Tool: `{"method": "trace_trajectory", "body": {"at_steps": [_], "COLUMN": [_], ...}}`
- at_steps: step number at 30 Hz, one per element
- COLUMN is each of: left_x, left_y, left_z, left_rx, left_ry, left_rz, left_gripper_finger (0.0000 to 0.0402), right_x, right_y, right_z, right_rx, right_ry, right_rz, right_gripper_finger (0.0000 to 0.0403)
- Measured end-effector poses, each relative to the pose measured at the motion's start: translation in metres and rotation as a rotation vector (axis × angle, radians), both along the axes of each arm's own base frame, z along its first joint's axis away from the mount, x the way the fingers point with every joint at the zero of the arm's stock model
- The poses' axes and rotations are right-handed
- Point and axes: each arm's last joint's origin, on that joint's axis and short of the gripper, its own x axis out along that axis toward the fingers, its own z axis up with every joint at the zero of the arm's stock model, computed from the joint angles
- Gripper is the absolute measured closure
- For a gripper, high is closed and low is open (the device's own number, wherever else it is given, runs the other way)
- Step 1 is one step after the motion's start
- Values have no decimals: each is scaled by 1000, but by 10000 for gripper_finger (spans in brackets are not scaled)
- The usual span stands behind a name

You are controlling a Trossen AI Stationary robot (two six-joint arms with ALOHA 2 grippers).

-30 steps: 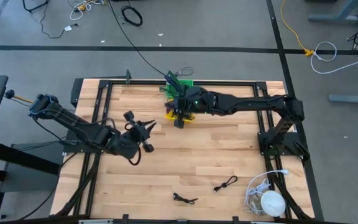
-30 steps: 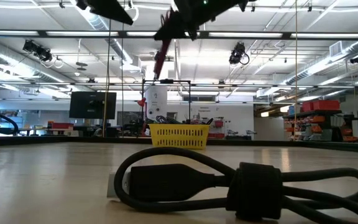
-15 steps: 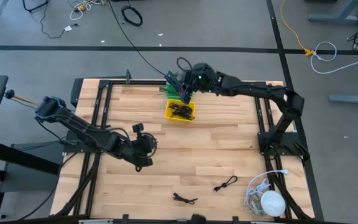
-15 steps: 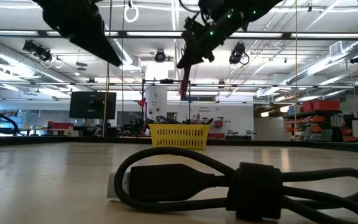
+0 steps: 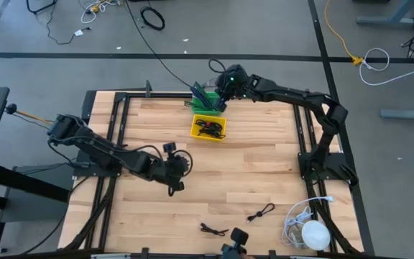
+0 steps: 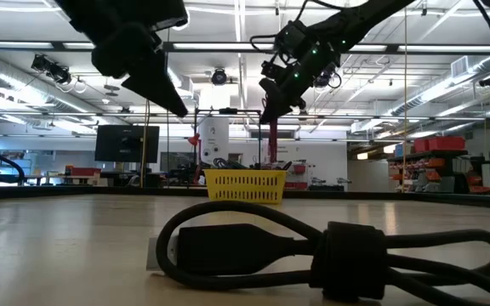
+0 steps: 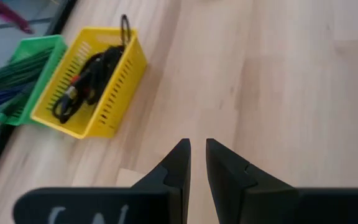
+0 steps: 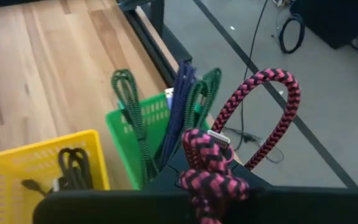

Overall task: Pick & Place USB Port
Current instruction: Put the pink charger cable into the green basket

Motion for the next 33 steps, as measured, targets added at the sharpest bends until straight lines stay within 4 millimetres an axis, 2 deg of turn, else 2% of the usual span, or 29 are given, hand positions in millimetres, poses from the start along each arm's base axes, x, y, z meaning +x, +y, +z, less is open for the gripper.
{"method": "trace_trajectory", "body": {"at_steps": [10,15,25,33], "left_x": [3,3,4,3], "left_y": [4,4,5,5], "left_z": [1,1,1,1], "left_rx": [-29,-30,-22,-22], "left_ry": [-9,-9,-6,-6], "left_rz": [-6,-8,-10,-10], "left_gripper_finger": [346,346,346,346], "right_x": [7,9,12,16], "right_y": [-7,-8,-5,-13], "right_z": [-28,-36,-36,-5], "right_rx": [43,56,40,11], "right_ry": [77,93,100,57], "right_rz": [16,26,50,38], "right_gripper_finger": [397,397,397,397]}}
